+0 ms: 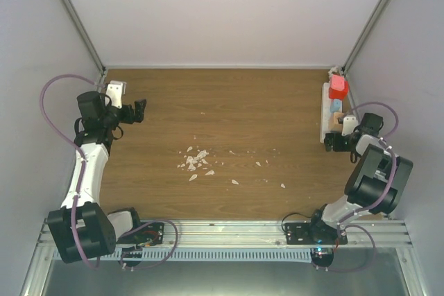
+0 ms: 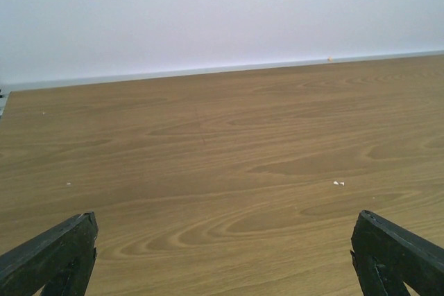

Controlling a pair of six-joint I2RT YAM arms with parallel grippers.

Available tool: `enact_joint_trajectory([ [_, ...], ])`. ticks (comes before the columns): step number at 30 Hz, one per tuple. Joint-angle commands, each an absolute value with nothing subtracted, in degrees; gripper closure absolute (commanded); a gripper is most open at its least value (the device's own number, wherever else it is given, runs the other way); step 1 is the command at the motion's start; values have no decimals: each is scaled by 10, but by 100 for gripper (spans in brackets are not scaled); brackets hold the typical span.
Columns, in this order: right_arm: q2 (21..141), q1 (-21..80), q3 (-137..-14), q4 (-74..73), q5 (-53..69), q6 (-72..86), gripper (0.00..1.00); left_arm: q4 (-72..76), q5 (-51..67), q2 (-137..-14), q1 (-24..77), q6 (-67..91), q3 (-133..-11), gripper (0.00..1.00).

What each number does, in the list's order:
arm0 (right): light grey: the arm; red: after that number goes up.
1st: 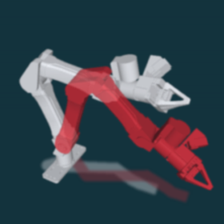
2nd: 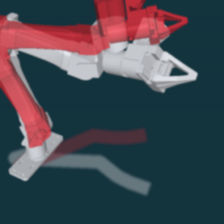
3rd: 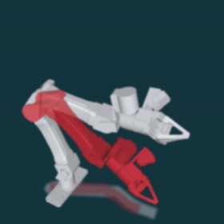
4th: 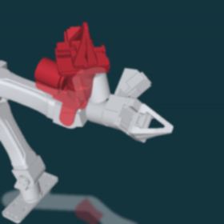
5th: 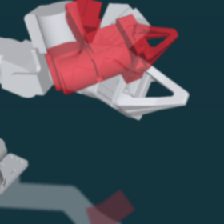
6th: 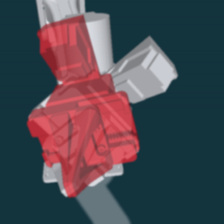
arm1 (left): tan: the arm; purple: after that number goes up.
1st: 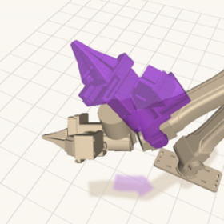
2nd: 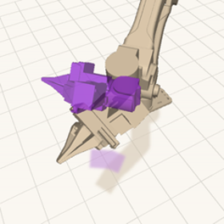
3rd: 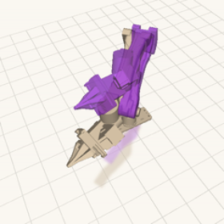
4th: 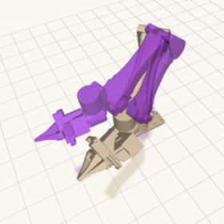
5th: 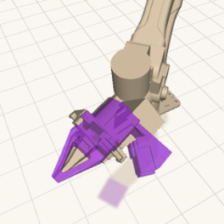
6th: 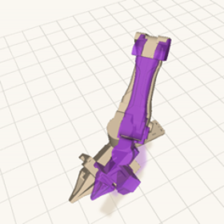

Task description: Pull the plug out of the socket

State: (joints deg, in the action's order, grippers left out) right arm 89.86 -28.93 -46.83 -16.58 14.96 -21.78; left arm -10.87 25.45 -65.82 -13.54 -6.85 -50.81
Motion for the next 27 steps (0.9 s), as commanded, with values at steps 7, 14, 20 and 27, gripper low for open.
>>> enact_joint_trajectory([
  [7, 928, -269, -489, -136, 169, -192, 0, -70, 254, -649, -132, -59, -498, 1],
  [14, 950, -249, -498, -120, 154, -179, 0, -71, 251, -654, -132, -53, -499, 1],
  [20, 970, -239, -505, -106, 140, -174, 0, -71, 249, -654, -132, -51, -499, 1],
  [27, 981, -234, -503, -93, 123, -176, 2, -68, 244, -660, -132, -46, -496, 1],
])
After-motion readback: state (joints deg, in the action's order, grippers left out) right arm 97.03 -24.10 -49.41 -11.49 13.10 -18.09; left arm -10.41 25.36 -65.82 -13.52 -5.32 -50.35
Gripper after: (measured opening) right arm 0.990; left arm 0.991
